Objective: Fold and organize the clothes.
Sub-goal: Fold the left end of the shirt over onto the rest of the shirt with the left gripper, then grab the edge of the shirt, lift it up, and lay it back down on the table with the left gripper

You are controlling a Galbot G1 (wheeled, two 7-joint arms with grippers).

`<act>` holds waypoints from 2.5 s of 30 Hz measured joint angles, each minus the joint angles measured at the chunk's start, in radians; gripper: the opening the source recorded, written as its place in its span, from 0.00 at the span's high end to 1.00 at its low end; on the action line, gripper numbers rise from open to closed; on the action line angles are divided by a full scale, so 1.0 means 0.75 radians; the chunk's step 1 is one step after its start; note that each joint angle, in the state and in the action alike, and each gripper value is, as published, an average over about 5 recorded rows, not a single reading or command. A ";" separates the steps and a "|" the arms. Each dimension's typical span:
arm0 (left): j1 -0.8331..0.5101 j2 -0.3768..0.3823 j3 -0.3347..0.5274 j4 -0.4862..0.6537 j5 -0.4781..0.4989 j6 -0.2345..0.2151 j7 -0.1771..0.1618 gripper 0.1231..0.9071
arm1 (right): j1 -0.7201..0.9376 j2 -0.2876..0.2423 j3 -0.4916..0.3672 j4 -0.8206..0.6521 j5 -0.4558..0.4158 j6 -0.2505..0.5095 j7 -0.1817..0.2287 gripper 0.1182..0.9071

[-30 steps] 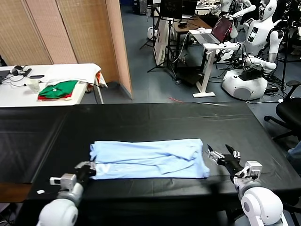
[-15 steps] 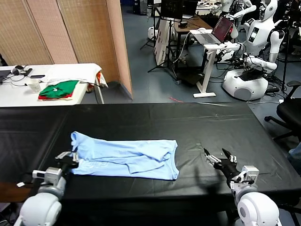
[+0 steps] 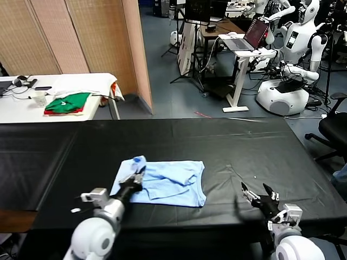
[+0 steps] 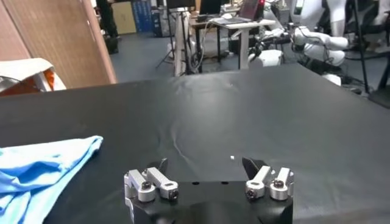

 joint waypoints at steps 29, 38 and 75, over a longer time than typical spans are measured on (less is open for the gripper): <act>-0.090 -0.265 0.241 0.152 0.143 -0.013 0.006 0.92 | 0.000 0.001 -0.005 -0.014 -0.029 0.000 -0.003 0.00; -0.084 -0.303 0.257 0.214 0.209 -0.025 0.038 0.87 | 0.009 -0.017 -0.021 -0.003 -0.028 0.004 -0.023 0.00; 0.114 -0.001 -0.228 0.067 0.286 -0.120 0.154 0.00 | 0.342 -0.152 -0.582 -0.183 -0.374 -0.004 -0.115 0.00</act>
